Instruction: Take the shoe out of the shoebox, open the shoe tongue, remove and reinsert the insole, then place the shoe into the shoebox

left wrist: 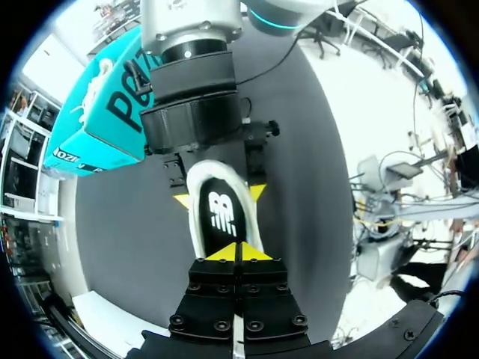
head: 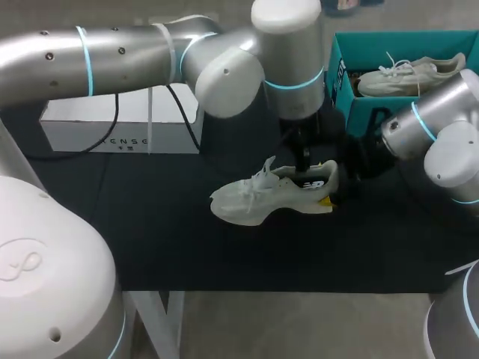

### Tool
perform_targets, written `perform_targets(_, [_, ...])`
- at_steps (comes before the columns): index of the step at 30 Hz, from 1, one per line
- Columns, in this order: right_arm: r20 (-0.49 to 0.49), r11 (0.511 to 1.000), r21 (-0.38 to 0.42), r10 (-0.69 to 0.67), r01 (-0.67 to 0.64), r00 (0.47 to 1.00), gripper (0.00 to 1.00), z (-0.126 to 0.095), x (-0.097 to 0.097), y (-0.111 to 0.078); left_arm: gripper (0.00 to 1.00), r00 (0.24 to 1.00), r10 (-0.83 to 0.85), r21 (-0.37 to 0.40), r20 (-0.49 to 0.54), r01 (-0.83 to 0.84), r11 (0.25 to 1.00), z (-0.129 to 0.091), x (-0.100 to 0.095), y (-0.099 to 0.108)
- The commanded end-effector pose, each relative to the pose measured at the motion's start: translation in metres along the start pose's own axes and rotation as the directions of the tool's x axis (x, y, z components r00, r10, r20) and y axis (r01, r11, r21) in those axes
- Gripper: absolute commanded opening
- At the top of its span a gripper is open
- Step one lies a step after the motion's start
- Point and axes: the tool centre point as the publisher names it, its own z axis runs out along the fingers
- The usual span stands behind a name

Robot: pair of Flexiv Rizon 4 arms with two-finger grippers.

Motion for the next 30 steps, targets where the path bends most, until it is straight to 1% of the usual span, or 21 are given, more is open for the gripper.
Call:
perform_targets(1, [0.000, 1.000, 0.003, -0.001, 0.001, 1.000, 0.00, 0.001, -0.001, 0.000, 0.00, 1.000, 0.022, -0.009, -0.005, -0.023, 1.000, 0.014, -0.005, -0.010])
perform_targets(7, [0.000, 1.000, 0.003, -0.001, 0.001, 1.000, 0.00, 0.001, -0.001, 0.000, 0.00, 0.998, 0.055, 0.034, 0.028, -0.056, 0.998, 0.037, -0.010, -0.012])
perform_targets(9, [0.000, 1.000, 0.003, -0.001, 0.001, 1.000, 0.00, 0.001, -0.001, 0.000, 0.00, 0.997, 0.065, 0.032, 0.029, -0.066, 0.997, 0.046, -0.011, -0.009])
perform_targets(11, [0.000, 1.000, 0.003, -0.001, 0.001, 1.000, 0.00, 0.001, -0.001, 0.000, 0.00, 0.996, 0.079, 0.003, 0.035, -0.079, 0.997, 0.054, -0.011, -0.005])
perform_targets(14, [0.000, 1.000, 0.003, -0.001, 0.001, 1.000, 0.00, 0.001, -0.001, 0.000, 0.00, 0.996, 0.074, 0.006, 0.043, -0.075, 0.997, 0.058, -0.011, 0.001])
perform_targets(17, [0.000, 1.000, 0.003, -0.001, 0.001, 1.000, 0.00, 0.001, -0.001, 0.000, 0.00, 0.999, 0.044, -0.006, 0.030, -0.044, 0.999, 0.065, -0.014, 0.008])
perform_targets(20, [0.000, 1.000, 0.003, -0.001, 0.001, 1.000, 0.00, 0.001, -0.001, 0.000, 0.00, 0.999, 0.049, -0.005, 0.009, -0.049, 0.999, 0.064, -0.014, 0.015])
perform_targets(27, [0.000, 1.000, 0.003, -0.001, 0.001, 1.000, 0.00, 0.001, -0.001, 0.000, 0.00, 0.996, 0.080, 0.013, -0.050, -0.079, 0.997, 0.050, 0.001, 0.027])
perform_targets(30, [0.000, 1.000, 0.003, -0.001, 0.001, 1.000, 0.00, 0.001, -0.001, 0.000, 0.00, 0.994, 0.093, 0.003, -0.055, -0.093, 0.996, 0.052, 0.006, 0.033])
